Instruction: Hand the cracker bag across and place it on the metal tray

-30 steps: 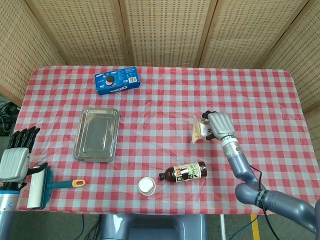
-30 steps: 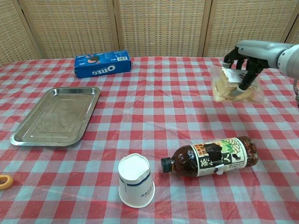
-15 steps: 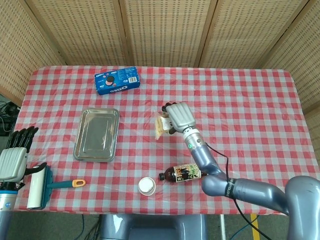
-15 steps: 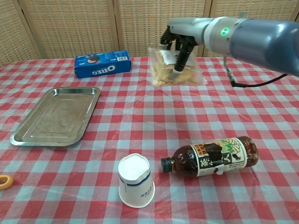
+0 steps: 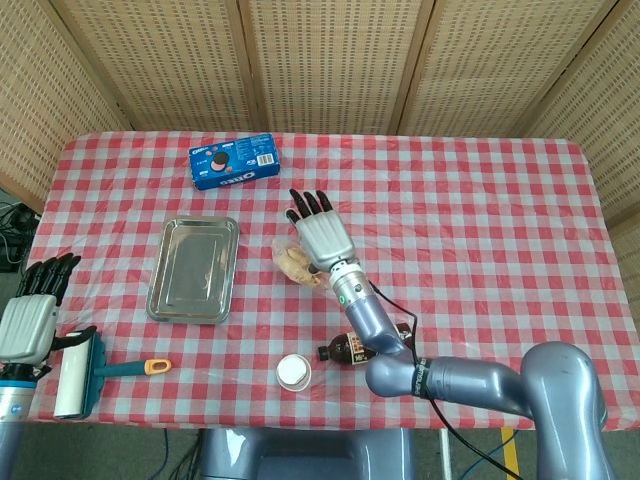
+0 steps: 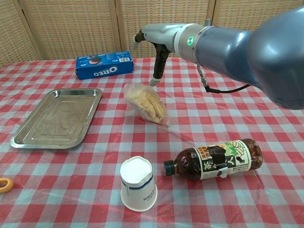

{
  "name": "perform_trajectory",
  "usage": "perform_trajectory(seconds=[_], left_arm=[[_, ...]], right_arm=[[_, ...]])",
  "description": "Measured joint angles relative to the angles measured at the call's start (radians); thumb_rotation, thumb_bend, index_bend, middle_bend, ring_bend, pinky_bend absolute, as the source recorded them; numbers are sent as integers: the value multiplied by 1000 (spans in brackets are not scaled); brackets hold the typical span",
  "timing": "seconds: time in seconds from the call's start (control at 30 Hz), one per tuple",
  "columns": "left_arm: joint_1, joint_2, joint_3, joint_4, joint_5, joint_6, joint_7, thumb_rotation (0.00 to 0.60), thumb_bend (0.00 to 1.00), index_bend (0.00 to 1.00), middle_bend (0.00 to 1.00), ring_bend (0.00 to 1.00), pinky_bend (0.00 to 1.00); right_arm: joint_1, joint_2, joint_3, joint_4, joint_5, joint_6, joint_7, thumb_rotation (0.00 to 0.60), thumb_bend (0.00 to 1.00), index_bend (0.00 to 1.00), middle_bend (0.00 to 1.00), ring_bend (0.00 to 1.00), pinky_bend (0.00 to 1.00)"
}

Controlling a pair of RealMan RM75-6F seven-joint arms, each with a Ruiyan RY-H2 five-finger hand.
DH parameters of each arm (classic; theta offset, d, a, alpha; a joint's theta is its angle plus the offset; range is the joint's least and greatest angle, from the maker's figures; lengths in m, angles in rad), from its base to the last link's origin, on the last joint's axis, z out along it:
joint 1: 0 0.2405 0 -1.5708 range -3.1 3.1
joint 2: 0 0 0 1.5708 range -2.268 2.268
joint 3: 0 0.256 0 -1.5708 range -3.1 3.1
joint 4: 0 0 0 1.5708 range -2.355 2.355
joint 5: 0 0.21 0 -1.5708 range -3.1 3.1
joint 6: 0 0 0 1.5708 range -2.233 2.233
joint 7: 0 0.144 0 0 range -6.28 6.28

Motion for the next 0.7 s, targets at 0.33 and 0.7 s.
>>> perform_trajectory(seconds=[0.33,0.7], left_arm=[[1,-3,5,-7,5,5,14,600,140,0,0,0,0],[-1,-11,10,-14,10,4,35,600,140,0,0,0,0]], right_arm=[[-25,65,-21,-100,-4,83,-29,600,162,81,0,0,0],[-264,287,-172,-284,-257,276,79,600,157,28,0,0,0]])
